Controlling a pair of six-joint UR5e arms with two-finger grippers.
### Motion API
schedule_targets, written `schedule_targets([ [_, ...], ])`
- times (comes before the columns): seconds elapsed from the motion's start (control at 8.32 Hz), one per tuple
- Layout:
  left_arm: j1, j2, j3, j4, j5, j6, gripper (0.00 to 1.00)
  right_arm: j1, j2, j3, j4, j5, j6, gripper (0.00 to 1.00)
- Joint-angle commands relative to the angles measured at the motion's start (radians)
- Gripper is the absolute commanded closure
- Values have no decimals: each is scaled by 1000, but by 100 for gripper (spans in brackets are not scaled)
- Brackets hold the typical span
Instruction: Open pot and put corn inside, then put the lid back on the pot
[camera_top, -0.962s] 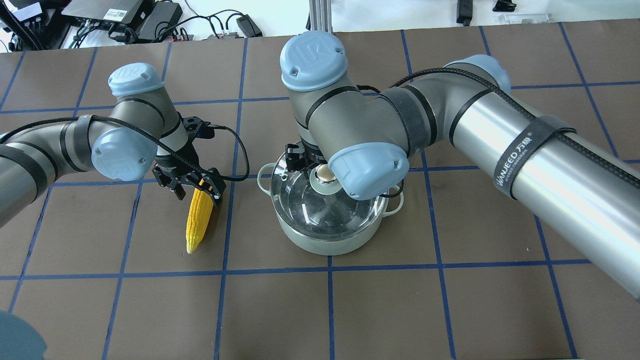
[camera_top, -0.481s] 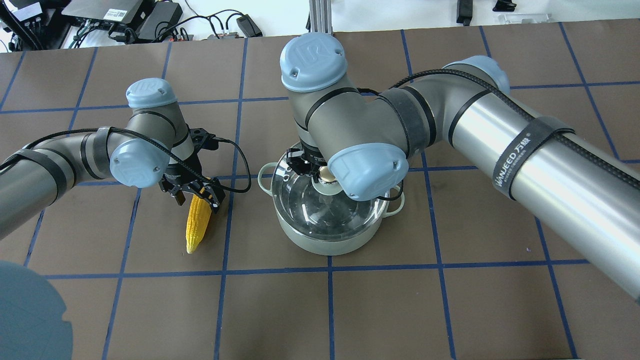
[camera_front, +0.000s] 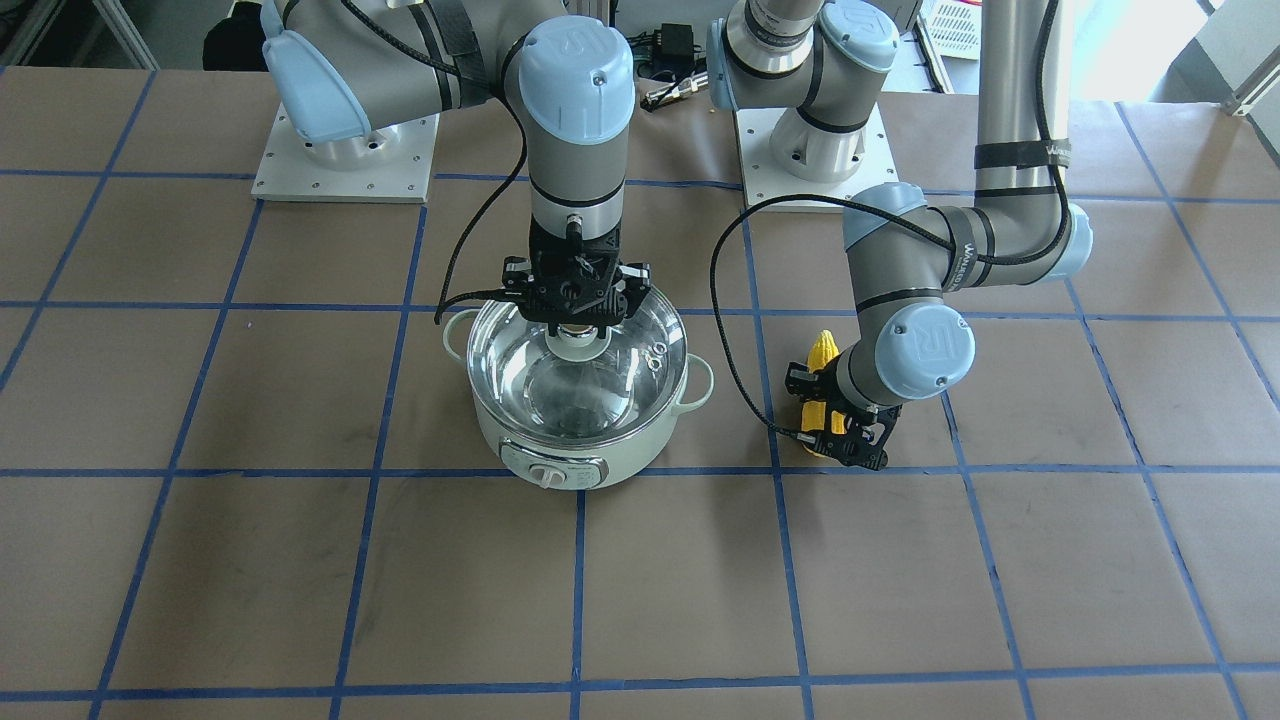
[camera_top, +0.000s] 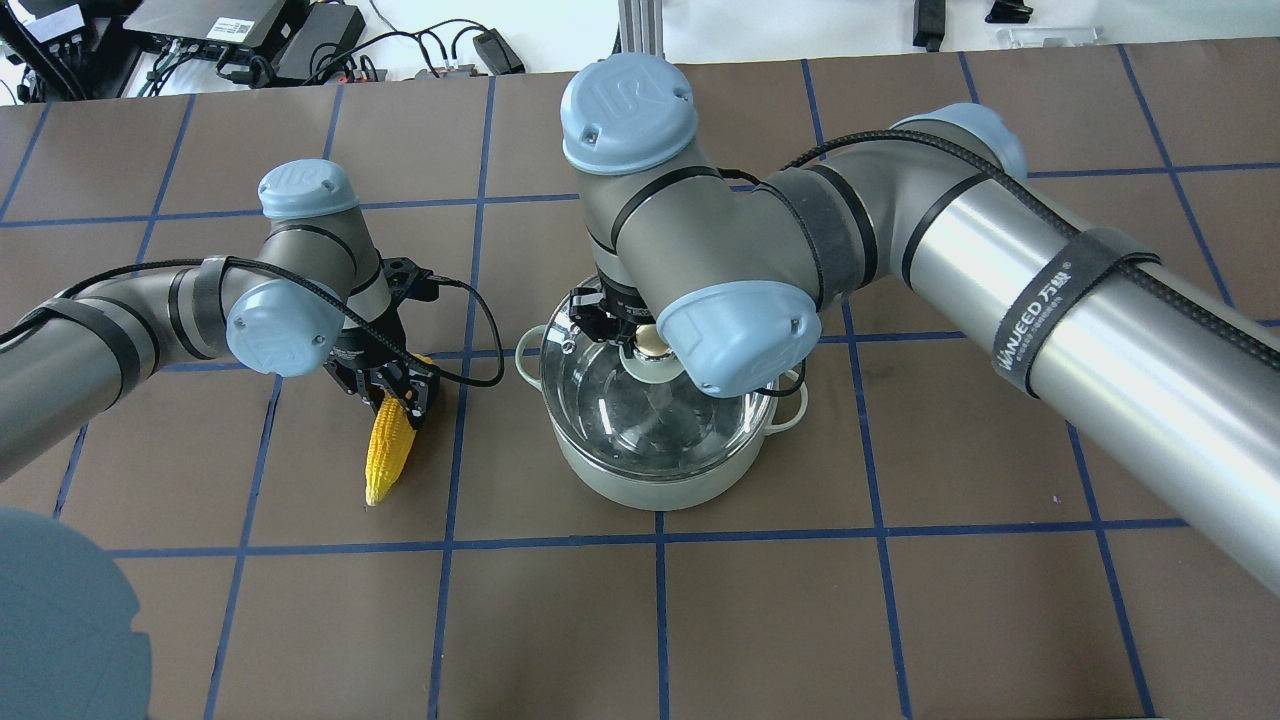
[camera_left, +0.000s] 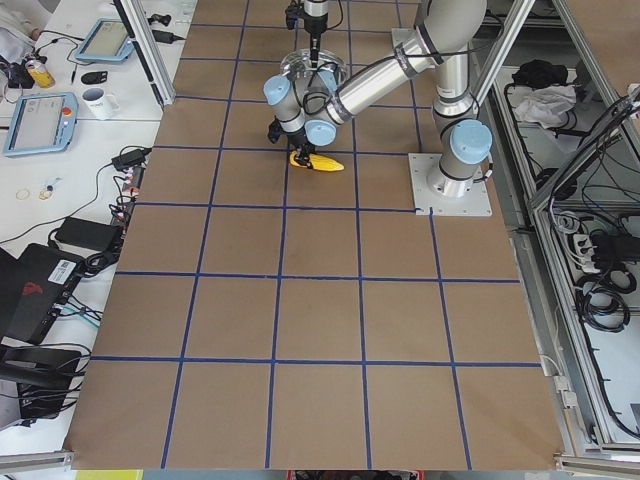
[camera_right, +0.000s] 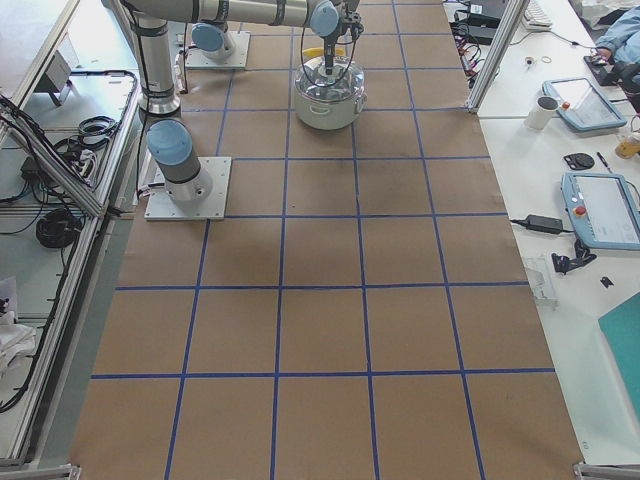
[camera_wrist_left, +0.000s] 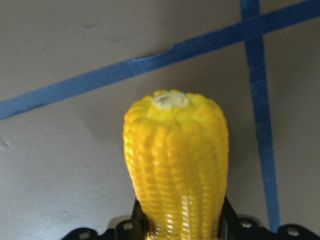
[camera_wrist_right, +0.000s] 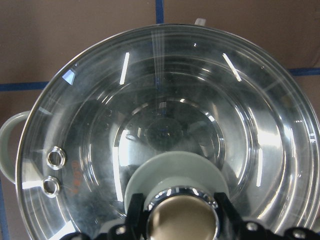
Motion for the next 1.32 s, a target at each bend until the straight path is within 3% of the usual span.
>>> schedule_targets([
  [0.0,-11,73,5,-86,1,-27,100,-38,-85,-31,19,-17,-64,81],
  [0.24,-11,166,123,-235,3,-64,100,-195,-194,-68,172,-3,-223,81],
  [0.48,-14,210,302,-378,-8,-168,100,-320,-303,-97,349,35,-302,90],
  [0.72,-69,211,410,-448,-141,-219,100,-351,-348,-97,424,28,-310,100],
  [1.2,-266,191,423,-420,-273,-412,100,-348,-350,-96,430,37,-311,100],
])
